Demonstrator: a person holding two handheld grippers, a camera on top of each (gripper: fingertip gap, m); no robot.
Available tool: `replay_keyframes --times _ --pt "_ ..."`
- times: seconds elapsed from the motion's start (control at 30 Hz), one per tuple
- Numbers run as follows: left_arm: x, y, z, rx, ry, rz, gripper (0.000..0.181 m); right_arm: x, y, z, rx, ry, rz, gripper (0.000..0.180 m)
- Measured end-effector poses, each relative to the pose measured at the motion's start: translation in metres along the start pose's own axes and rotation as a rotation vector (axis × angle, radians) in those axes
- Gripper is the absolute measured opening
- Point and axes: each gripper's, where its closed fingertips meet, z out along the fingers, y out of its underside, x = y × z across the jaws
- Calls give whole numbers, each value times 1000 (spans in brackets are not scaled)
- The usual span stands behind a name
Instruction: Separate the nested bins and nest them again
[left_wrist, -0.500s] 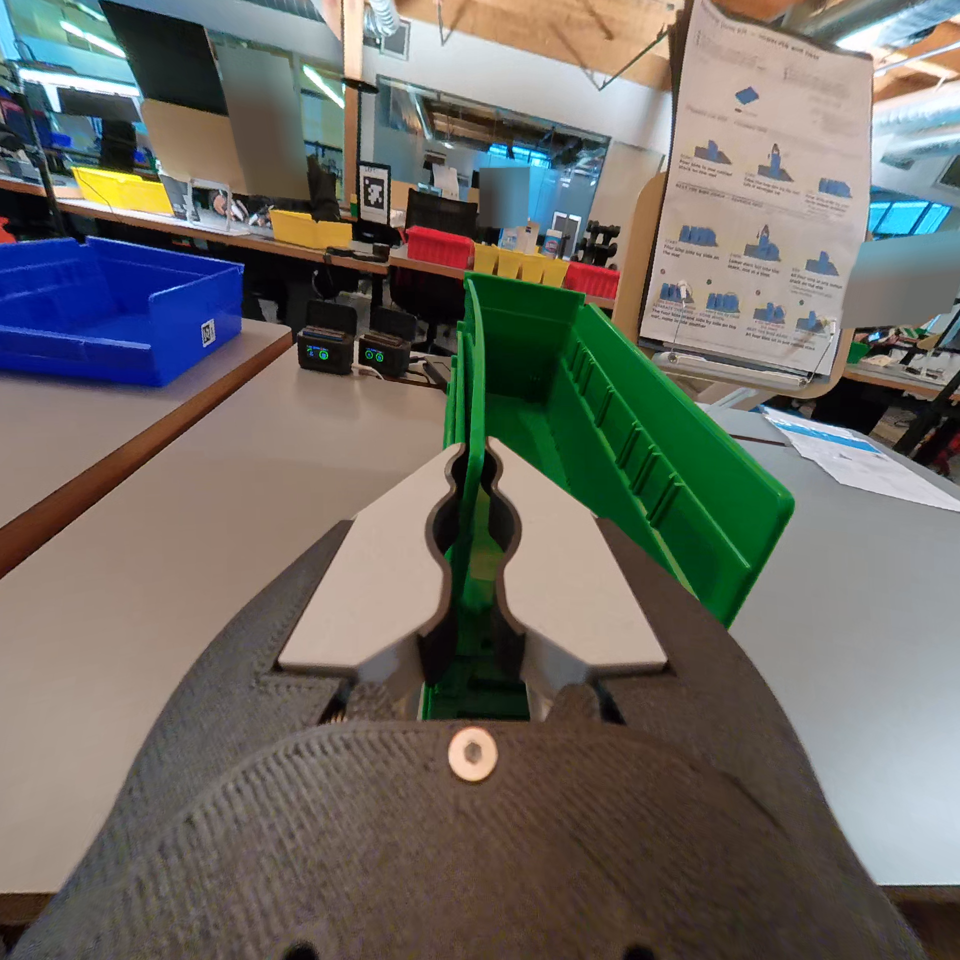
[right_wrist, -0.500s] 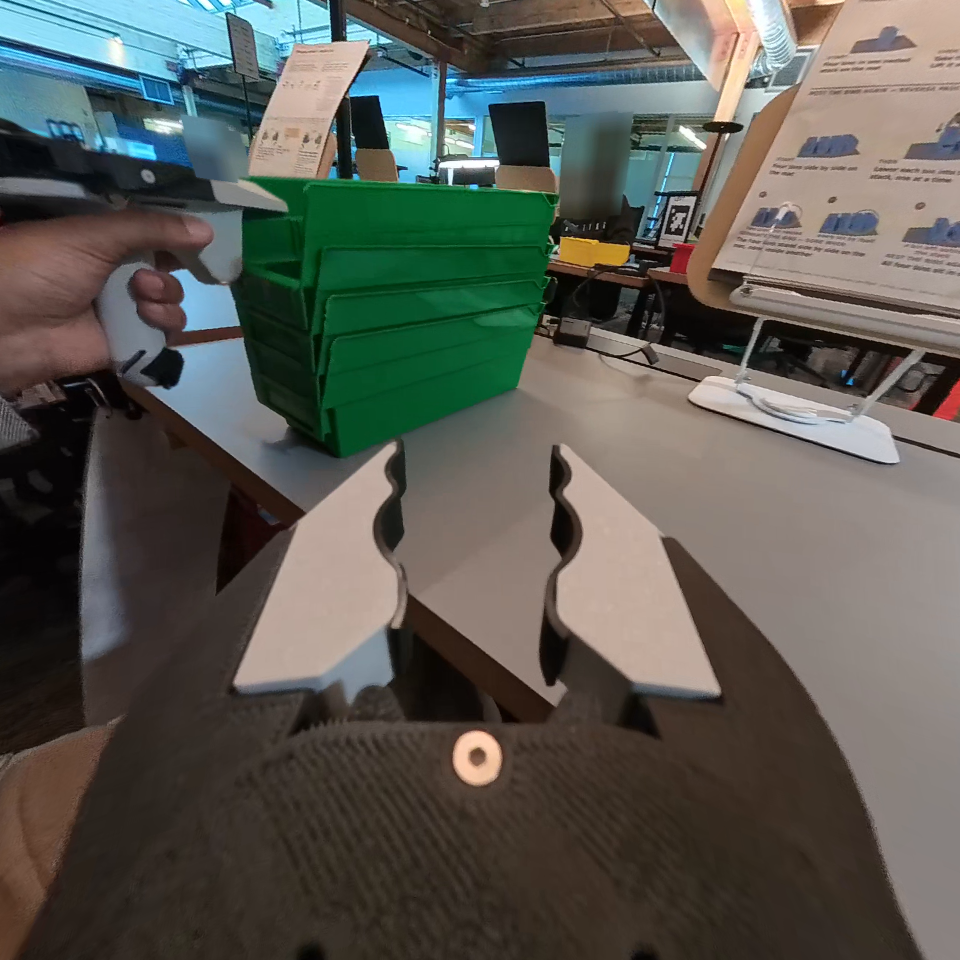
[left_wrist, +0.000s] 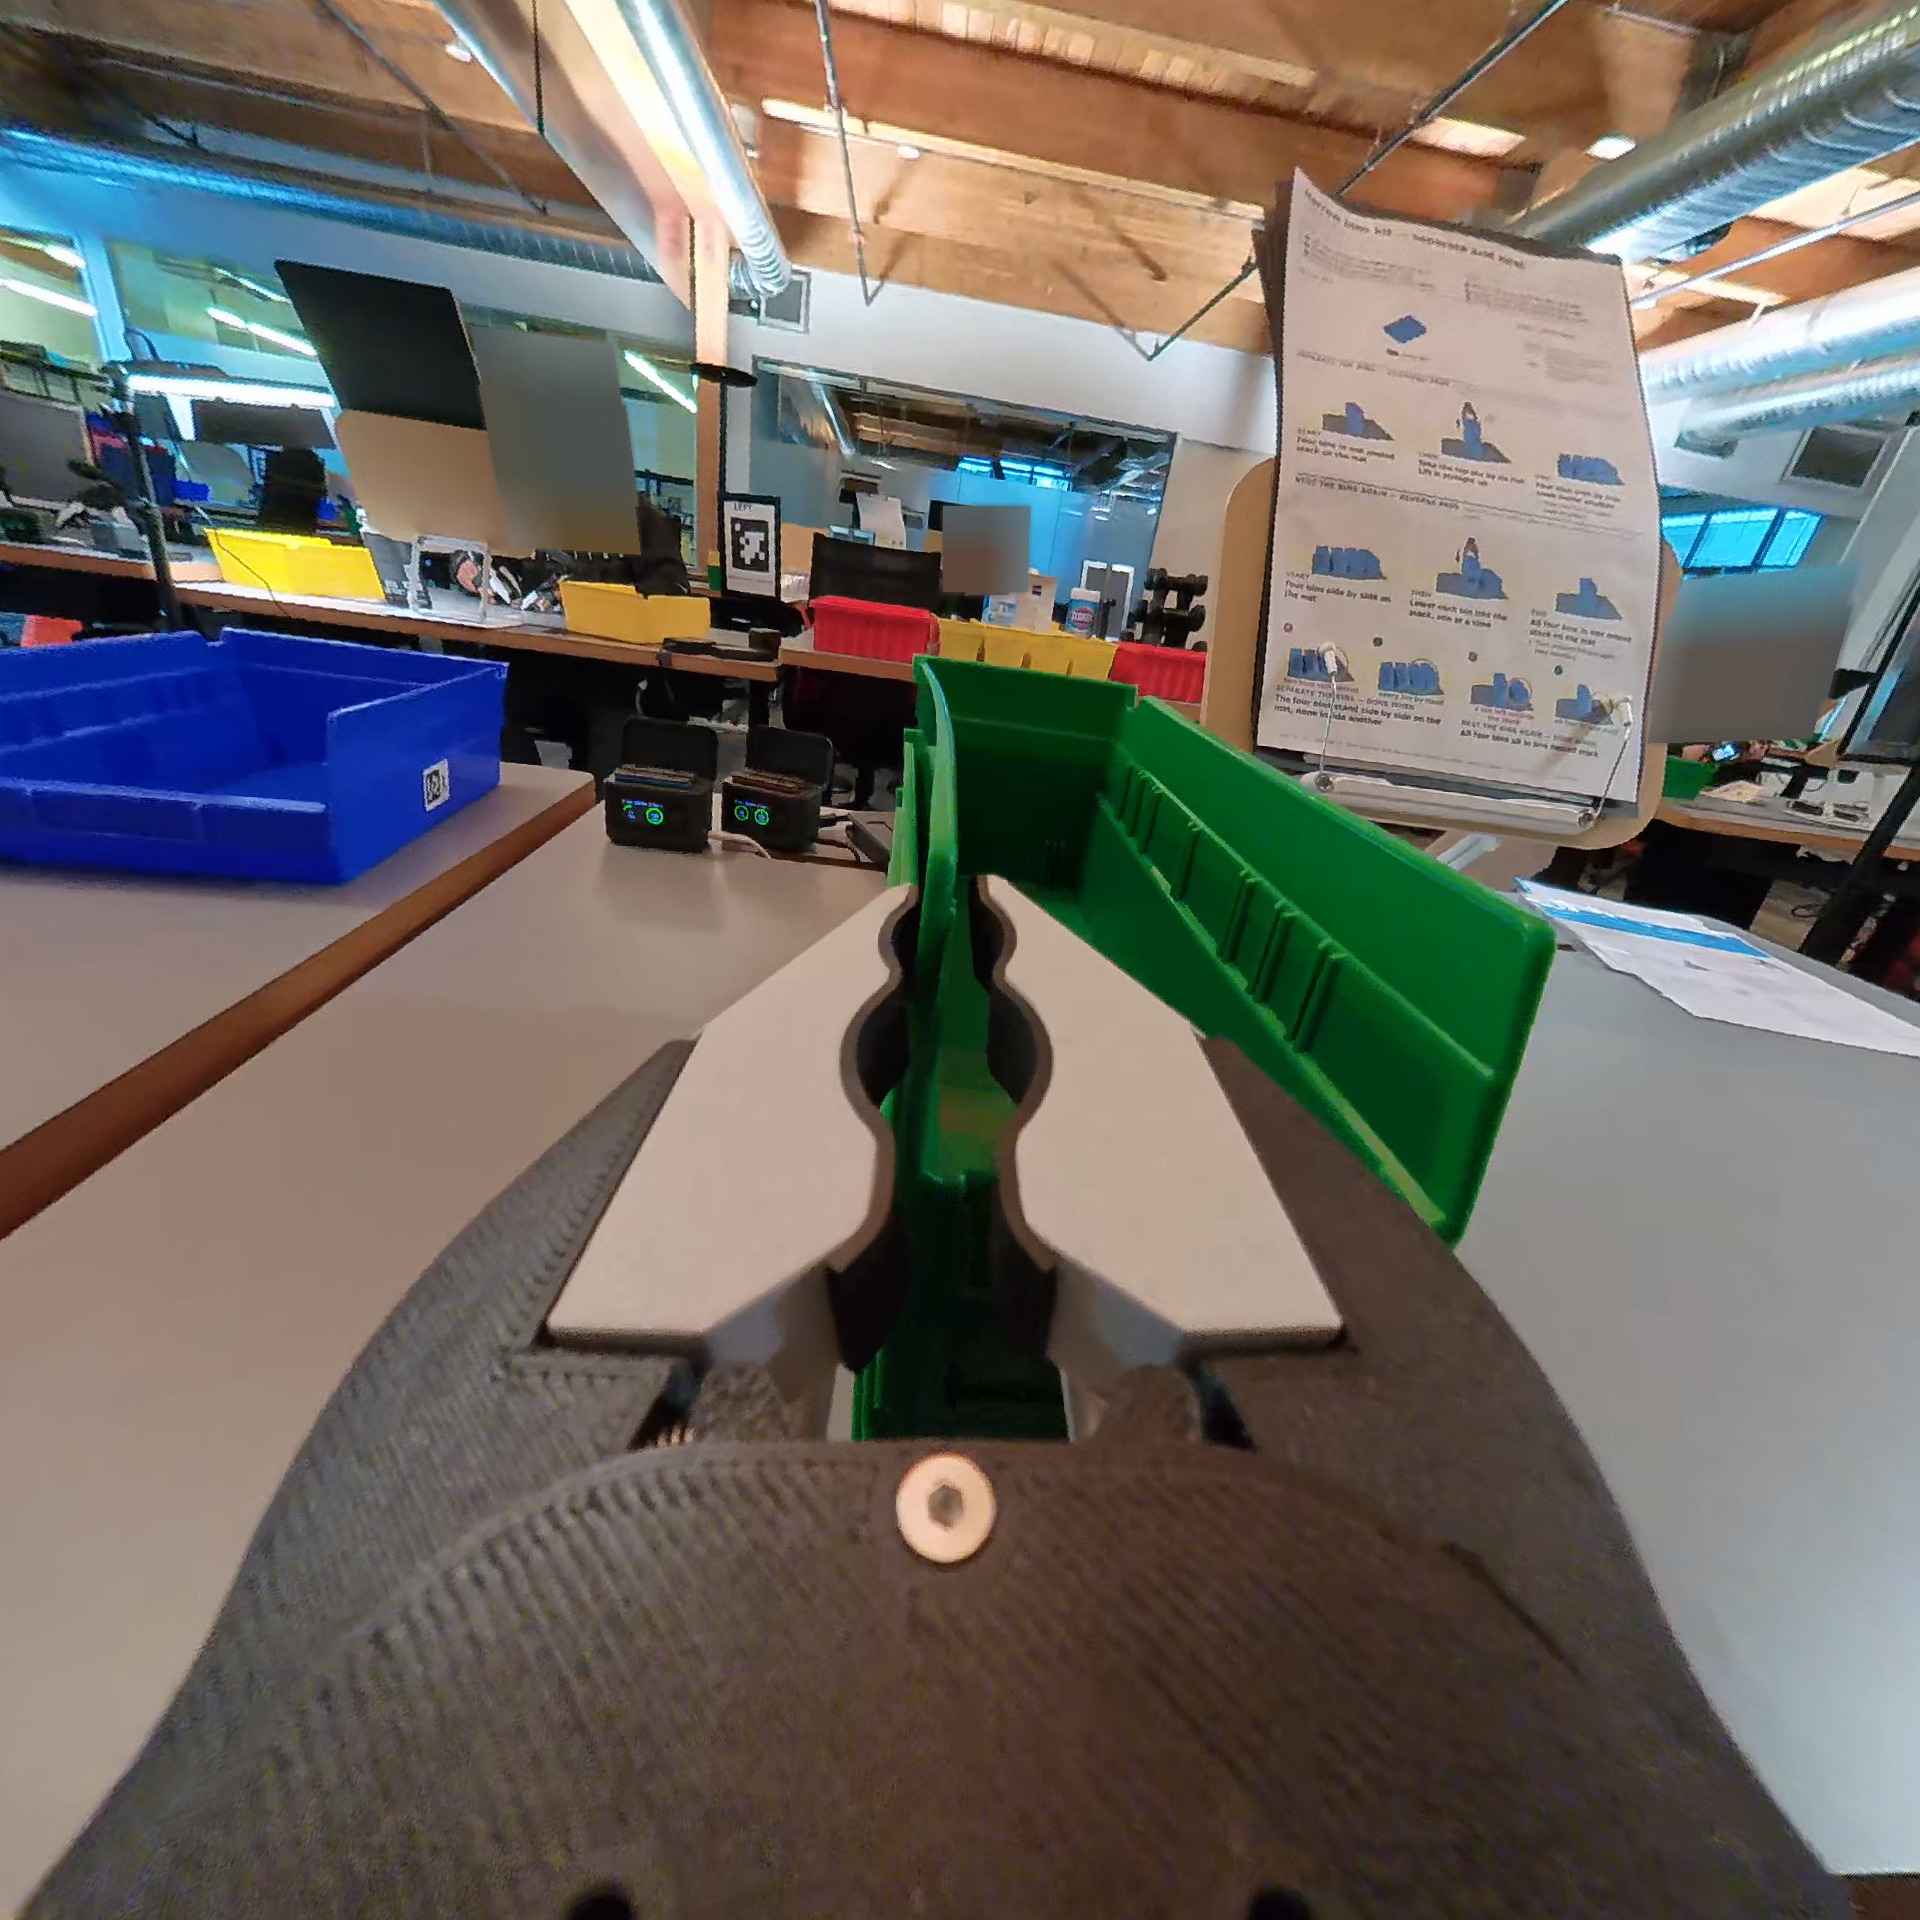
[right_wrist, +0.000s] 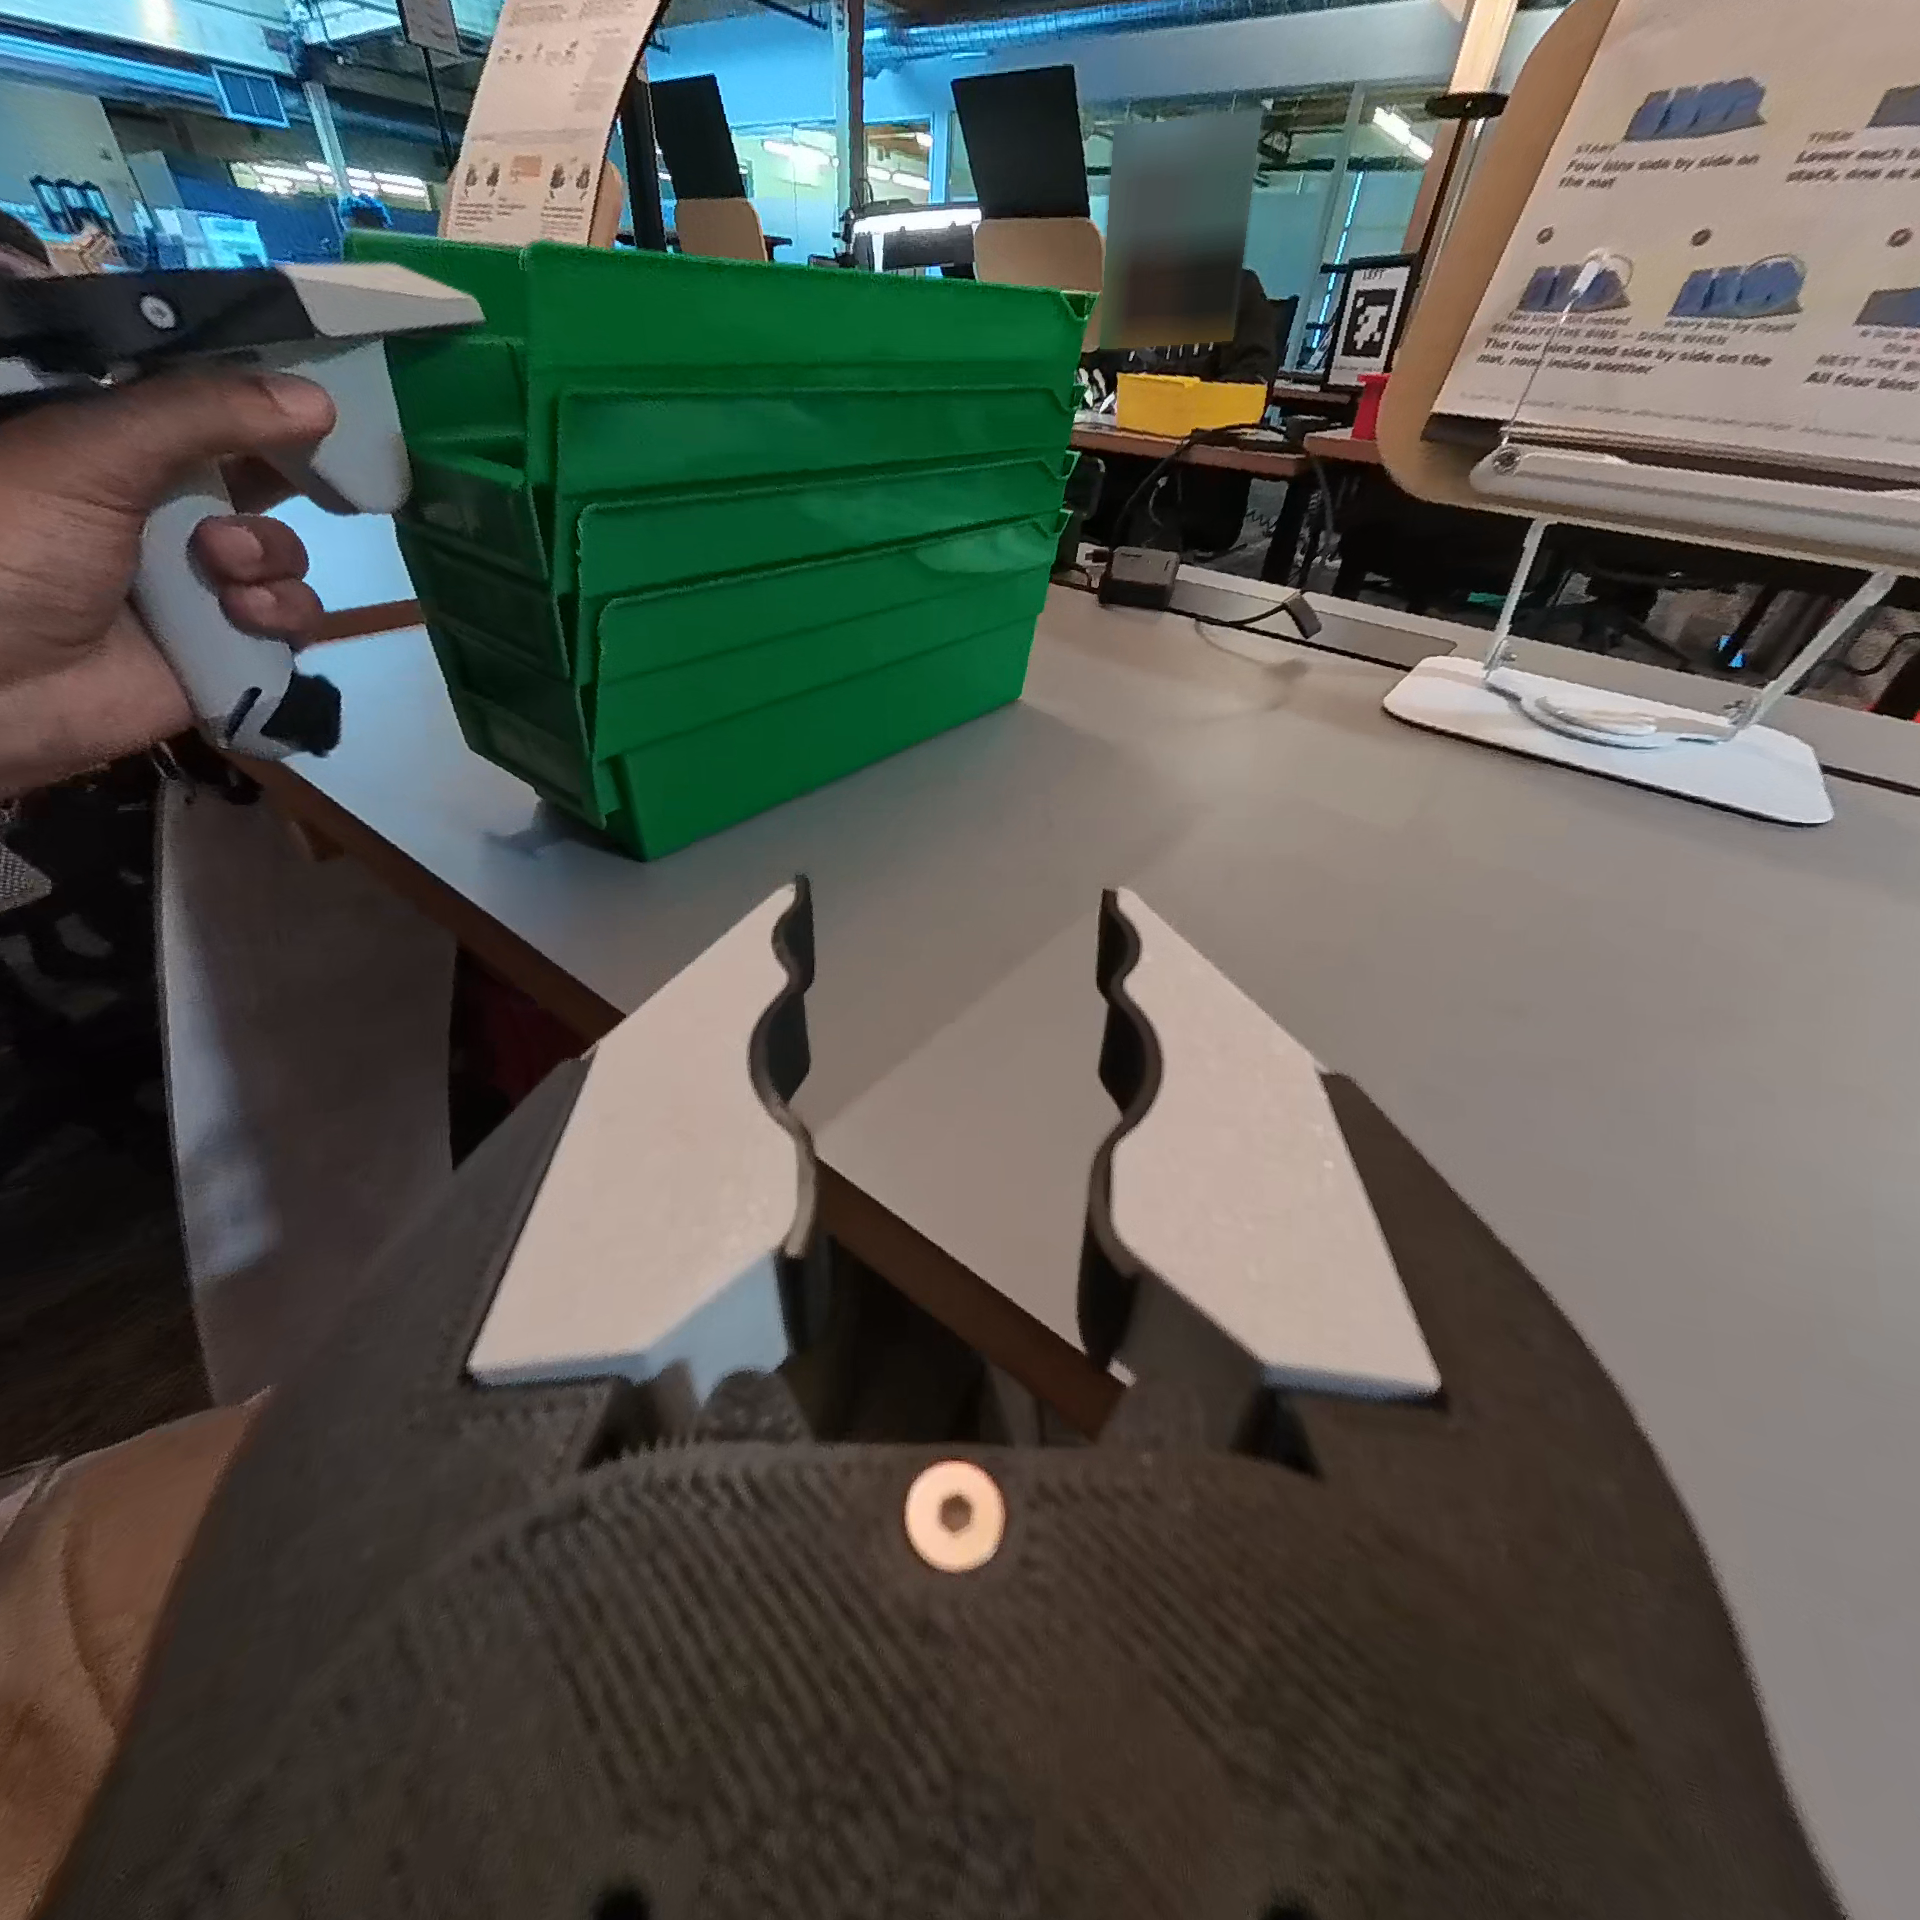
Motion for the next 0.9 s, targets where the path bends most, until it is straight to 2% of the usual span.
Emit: replay_keyframes --times 0.17,0.27,0.37,0.6,0.9 --pt "3 3 -6 9 27 -13 8 0 5 3 -19 -7 7 54" --pt "-2 5 -9 20 12 -20 0 1 7 4 -34 -11 26 55" --pt "-1 5 -9 34 22 -8 0 0 10 4 -48 -22 46 55" --pt "5 5 -10 37 52 -4 7 -18 4 2 -7 -72 -97 55" --pt "8 5 -11 17 117 -21 4 -13 12 7 -41 -66 -63 54"
